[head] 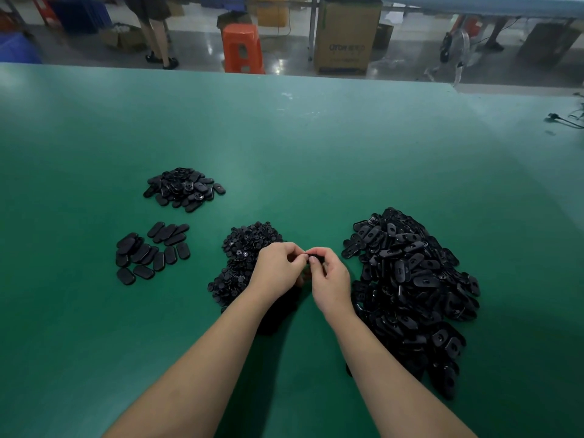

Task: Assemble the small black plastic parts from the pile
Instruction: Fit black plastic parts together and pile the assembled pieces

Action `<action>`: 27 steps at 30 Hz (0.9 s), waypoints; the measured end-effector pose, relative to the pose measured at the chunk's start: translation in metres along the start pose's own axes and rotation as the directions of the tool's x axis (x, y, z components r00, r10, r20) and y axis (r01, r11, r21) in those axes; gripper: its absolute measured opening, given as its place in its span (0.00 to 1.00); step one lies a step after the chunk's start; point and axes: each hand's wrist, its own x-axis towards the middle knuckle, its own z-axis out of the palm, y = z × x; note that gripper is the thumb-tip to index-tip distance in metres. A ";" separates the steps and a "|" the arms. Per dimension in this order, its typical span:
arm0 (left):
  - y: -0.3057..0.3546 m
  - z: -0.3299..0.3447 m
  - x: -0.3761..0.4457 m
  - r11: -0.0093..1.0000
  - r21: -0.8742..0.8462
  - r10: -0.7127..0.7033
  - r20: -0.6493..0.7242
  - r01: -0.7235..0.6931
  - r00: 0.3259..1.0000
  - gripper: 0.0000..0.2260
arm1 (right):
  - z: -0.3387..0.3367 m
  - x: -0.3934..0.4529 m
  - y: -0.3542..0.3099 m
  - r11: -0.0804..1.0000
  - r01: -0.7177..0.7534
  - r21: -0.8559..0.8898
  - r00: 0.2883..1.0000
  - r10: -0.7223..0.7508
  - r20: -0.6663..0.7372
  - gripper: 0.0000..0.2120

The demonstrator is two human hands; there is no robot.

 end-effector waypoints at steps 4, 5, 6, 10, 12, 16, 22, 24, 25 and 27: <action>-0.002 -0.001 0.001 1.000 -0.025 -0.003 0.014 0.004 1.000 0.06 | 0.001 0.000 0.002 1.000 0.009 0.004 1.000 -0.009 0.015 0.10; -0.002 -0.002 0.002 0.999 -0.036 -0.004 0.020 0.005 1.000 0.05 | 0.001 0.000 0.001 1.000 0.013 -0.002 1.000 -0.013 0.015 0.11; -0.002 -0.002 0.002 0.999 -0.050 -0.007 0.026 0.009 1.000 0.05 | 0.001 0.000 0.001 1.000 0.012 -0.002 1.000 -0.012 0.012 0.13; -0.001 -0.004 0.002 0.998 -0.059 -0.022 0.059 0.026 0.998 0.03 | 0.003 0.000 0.001 0.995 -0.042 0.094 0.999 0.043 -0.007 0.15; 0.001 -0.005 0.001 1.000 -0.011 -0.010 0.097 0.011 0.995 0.04 | 0.003 -0.001 0.000 0.990 -0.052 0.128 0.999 0.052 -0.001 0.17; 0.003 -0.005 0.001 0.991 0.126 0.026 0.078 -0.036 0.997 0.06 | 0.005 -0.003 0.000 0.980 -0.072 0.185 0.997 0.070 0.018 0.17; -0.006 -0.029 0.005 0.983 0.182 0.026 -0.168 0.005 0.985 0.03 | 0.005 -0.004 -0.002 0.989 -0.026 0.143 1.000 0.028 -0.012 0.12; -0.022 -0.048 0.006 0.987 0.139 -0.043 -0.266 0.083 0.963 0.03 | 0.004 -0.005 -0.003 0.992 -0.030 0.124 0.999 0.031 -0.005 0.12; -0.032 -0.059 0.007 0.984 0.117 -0.089 -0.316 0.132 0.945 0.04 | 0.004 -0.005 -0.003 0.993 -0.036 0.116 0.999 0.037 -0.003 0.11; -0.055 -0.082 0.007 0.967 0.105 -0.173 -0.401 0.233 0.900 0.07 | 0.004 -0.005 -0.002 0.994 -0.044 0.097 0.999 0.044 0.000 0.10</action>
